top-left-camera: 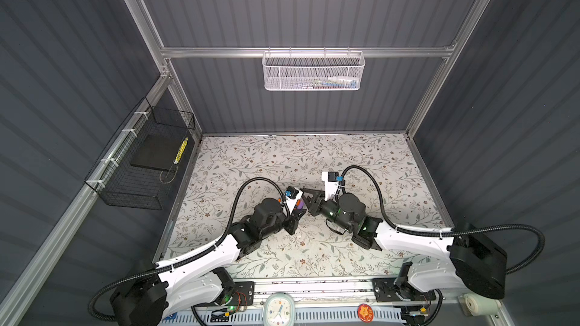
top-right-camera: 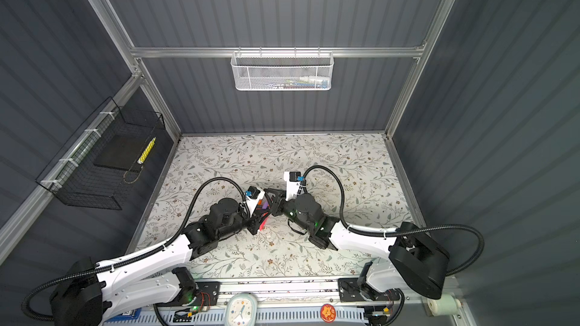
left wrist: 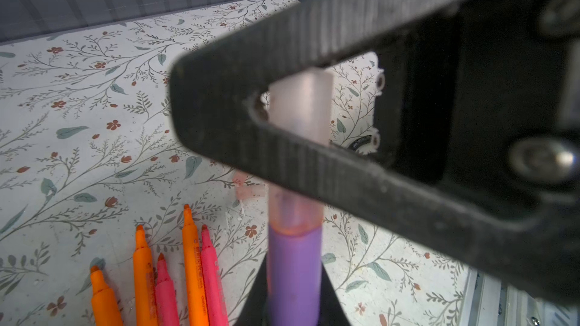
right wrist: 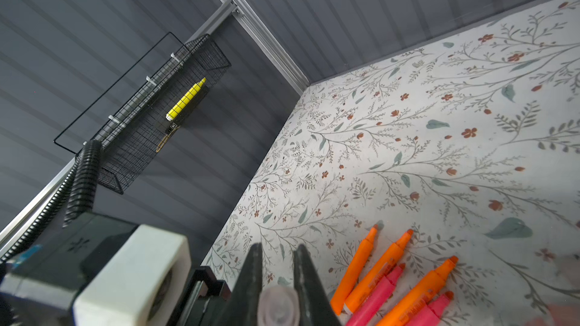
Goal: Insert pens into pen caps
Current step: Put on the pen cap to the pen.
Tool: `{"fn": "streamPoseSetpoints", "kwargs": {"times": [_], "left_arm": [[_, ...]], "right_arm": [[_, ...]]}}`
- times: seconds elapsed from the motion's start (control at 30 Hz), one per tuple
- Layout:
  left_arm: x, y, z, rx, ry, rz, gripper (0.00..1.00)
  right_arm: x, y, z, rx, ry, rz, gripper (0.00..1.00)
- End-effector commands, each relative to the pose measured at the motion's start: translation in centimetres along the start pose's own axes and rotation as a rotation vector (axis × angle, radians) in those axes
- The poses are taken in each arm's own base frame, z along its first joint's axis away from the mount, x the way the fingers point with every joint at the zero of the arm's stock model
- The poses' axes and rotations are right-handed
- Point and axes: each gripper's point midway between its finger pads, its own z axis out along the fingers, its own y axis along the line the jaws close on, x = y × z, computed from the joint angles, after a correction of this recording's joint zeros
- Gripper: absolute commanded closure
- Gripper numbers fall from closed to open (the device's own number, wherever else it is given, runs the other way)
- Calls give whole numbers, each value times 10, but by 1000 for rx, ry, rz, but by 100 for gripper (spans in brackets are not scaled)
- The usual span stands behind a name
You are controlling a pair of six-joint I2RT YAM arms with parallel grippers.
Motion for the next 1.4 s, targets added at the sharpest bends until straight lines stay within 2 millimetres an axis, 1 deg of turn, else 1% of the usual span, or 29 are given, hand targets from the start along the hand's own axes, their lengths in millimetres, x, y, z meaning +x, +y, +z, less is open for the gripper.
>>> {"fn": "streamPoseSetpoints", "kwargs": {"times": [0.0,0.27,0.43,0.53,0.73,0.83,1.03,1.13,1.27,1.37], "left_arm": [[-96,26,-22,-137,-271,-8,100],[-129,31,-38,-143,-340,13,100],[-146,38,-48,-156,-369,23,100],[-155,39,-52,-151,-386,30,100],[-165,37,-55,-140,-408,52,100],[-171,40,-59,-141,-424,51,100],[-180,49,-65,-104,-449,18,100],[-184,55,-68,-120,-454,19,100],[-190,55,-71,-123,-455,38,100],[-187,48,-70,-83,-447,52,100]], "right_arm": [[83,6,-10,-59,277,-46,100],[102,15,-7,-89,321,-51,100],[109,13,-9,-84,330,-49,100],[113,18,-11,-97,342,-52,100],[118,33,-17,-150,364,-30,100],[120,39,-21,-168,376,-31,100],[121,45,-24,-186,394,-28,100],[126,45,-26,-174,420,-17,100],[145,43,-28,-159,489,-1,100],[143,32,-30,-117,469,-6,100]]}}
